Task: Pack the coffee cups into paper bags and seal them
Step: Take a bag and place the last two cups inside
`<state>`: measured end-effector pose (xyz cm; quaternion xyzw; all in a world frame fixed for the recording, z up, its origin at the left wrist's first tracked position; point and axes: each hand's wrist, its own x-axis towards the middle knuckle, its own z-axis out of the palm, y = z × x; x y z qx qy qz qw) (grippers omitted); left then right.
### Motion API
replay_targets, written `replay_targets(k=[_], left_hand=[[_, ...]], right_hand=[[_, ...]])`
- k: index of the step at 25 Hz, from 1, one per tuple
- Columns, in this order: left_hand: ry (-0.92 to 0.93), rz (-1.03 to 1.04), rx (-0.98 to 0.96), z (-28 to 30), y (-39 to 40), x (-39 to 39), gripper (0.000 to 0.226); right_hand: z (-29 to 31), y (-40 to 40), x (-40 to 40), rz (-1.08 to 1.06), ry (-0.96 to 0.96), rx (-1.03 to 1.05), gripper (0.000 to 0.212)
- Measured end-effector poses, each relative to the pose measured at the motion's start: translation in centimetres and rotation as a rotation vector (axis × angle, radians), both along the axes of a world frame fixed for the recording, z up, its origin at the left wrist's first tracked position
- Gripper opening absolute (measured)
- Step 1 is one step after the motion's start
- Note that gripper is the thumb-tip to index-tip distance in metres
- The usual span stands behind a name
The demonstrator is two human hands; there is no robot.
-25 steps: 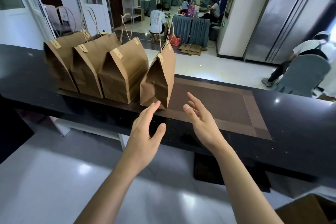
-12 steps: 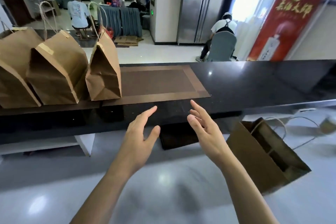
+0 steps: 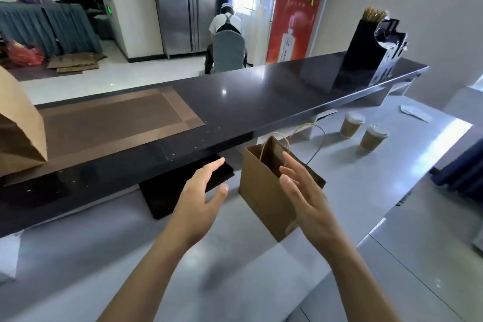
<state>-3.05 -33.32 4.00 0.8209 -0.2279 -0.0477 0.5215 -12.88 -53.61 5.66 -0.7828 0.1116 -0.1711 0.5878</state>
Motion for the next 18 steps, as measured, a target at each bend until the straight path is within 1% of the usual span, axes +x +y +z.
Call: replay_targets(k=[3, 5, 9, 12, 15, 18], left_hand=[[-0.003, -0.04, 0.015, -0.2, -3.7, 1.2, 0.05], [0.003, -0.054, 0.015, -0.5, -6.2, 2.1, 0.049], [0.016, -0.004, -0.008, -1.3, -9.4, 4.2, 0.05], [0.048, 0.015, -0.009, -2.4, -10.5, 6.4, 0.055], [0.118, -0.02, -0.034, -3.7, -11.1, 8.7, 0.061], [0.221, -0.079, -0.075, -4.9, -11.6, 10.6, 0.068]], right_hand=[[-0.1, -3.5, -1.5, -0.039, 0.001, 0.018, 0.052], [-0.7, -5.8, -2.1, -0.057, 0.013, 0.019, 0.051], [-2.3, -8.4, -2.7, -0.074, 0.044, 0.042, 0.052], [-3.7, -8.8, -3.1, -0.121, 0.062, 0.074, 0.049], [-5.4, -8.2, -3.1, -0.186, 0.104, 0.097, 0.044], [-7.5, -7.0, -2.9, -0.253, 0.197, 0.121, 0.049]])
